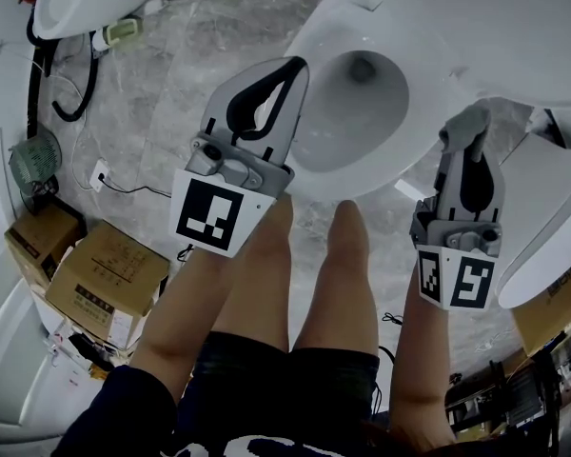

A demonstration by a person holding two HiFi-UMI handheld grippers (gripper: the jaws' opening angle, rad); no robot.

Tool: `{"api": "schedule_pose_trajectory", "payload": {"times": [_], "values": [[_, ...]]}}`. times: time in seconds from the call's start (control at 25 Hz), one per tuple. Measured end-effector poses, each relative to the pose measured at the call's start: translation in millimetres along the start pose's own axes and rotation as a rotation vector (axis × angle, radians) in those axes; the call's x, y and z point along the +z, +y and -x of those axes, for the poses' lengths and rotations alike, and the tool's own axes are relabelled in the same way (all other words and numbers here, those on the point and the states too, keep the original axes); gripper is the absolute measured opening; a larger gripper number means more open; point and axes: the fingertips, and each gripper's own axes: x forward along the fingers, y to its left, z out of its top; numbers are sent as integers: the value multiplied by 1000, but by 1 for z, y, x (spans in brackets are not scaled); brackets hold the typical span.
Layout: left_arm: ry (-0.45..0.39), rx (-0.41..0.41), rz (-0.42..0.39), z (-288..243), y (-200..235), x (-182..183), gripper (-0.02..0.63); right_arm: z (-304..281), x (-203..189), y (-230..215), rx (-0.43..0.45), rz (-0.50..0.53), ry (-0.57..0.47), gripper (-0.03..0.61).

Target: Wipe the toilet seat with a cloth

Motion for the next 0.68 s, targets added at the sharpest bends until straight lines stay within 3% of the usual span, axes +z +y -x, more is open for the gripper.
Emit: {"api": "schedule_pose_trajectory", "payload": {"times": [0.68], "values": [[-13, 9, -10, 5, -5, 20, 20, 12, 41, -8, -51, -16, -87, 34]]}}
